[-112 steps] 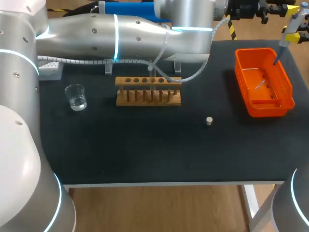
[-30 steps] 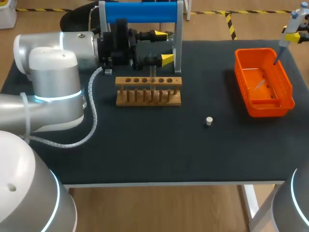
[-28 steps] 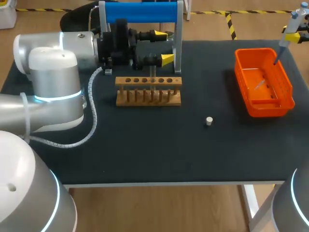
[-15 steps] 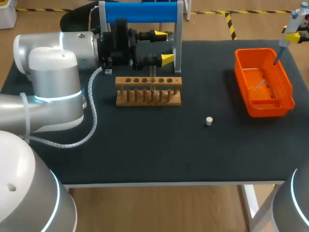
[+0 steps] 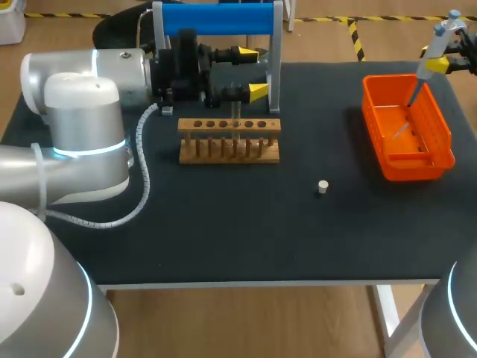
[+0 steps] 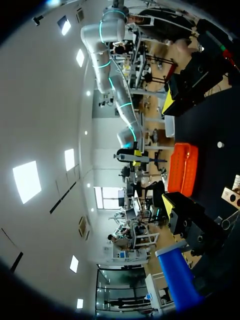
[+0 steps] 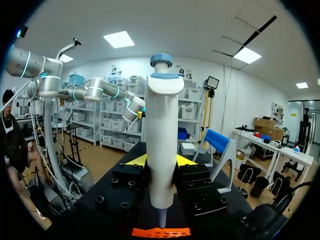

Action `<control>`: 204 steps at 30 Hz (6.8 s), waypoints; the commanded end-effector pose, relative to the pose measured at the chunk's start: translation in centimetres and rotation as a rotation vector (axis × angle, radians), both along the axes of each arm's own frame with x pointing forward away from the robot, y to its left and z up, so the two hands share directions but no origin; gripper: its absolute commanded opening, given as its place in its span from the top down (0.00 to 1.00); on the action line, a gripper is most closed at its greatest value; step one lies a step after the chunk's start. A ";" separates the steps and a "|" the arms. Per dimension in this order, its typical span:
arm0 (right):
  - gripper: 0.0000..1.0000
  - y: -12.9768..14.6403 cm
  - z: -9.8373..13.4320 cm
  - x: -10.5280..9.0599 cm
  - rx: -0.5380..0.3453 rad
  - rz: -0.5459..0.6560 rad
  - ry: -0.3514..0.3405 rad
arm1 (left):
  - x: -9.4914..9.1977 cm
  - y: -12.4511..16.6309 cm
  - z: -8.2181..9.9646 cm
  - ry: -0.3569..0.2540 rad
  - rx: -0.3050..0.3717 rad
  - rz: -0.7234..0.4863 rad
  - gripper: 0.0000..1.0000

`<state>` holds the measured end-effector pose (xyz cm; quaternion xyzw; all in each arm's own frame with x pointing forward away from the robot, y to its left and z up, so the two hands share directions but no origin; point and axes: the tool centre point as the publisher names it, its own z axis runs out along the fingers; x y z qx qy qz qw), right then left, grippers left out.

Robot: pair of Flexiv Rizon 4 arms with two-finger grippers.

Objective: Invert the test tube, pick up the pipette, mount the tip to pipette, aspirate from beaker and dispense into the tube, eject the tip, return the pipette, and cap with the stopper.

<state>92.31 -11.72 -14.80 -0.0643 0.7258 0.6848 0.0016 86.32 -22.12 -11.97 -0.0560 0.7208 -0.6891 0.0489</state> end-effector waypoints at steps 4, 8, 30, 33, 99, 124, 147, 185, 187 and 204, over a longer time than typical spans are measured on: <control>1.00 6.7 0.6 -3.1 -0.022 -0.057 -0.003 | 0.0 0.0 0.0 0.001 0.001 -0.001 0.00; 1.00 10.0 0.4 -3.9 -0.028 -0.045 0.015 | 0.0 0.0 0.0 0.001 0.001 -0.001 0.00; 1.00 23.4 -0.2 -6.8 0.018 0.004 -0.025 | -1.3 2.7 -0.3 0.001 0.009 0.010 0.00; 1.00 24.6 -0.3 -7.0 0.017 0.006 -0.006 | -1.6 3.2 -0.3 -0.002 0.010 0.013 0.00; 1.00 35.9 -1.9 -7.5 0.011 0.026 0.055 | -1.9 3.4 -0.2 -0.032 0.010 0.006 0.31; 1.00 36.2 -1.9 -7.4 0.028 0.021 0.049 | -1.9 3.4 -0.2 -0.032 0.010 0.006 1.00; 0.00 32.4 -1.3 -6.9 0.035 0.023 0.026 | -1.9 3.4 -0.2 -0.032 0.010 0.006 1.00; 0.00 29.8 -2.3 12.4 -0.196 -0.379 0.041 | -1.9 3.4 -0.2 -0.032 0.010 0.006 1.00; 0.00 30.0 -2.3 12.7 -0.194 -0.387 0.039 | -1.9 3.4 -0.2 -0.032 0.010 0.006 1.00; 0.00 30.6 -3.0 12.6 -0.204 -0.412 0.021 | -1.9 3.4 -0.2 -0.032 0.010 0.006 1.00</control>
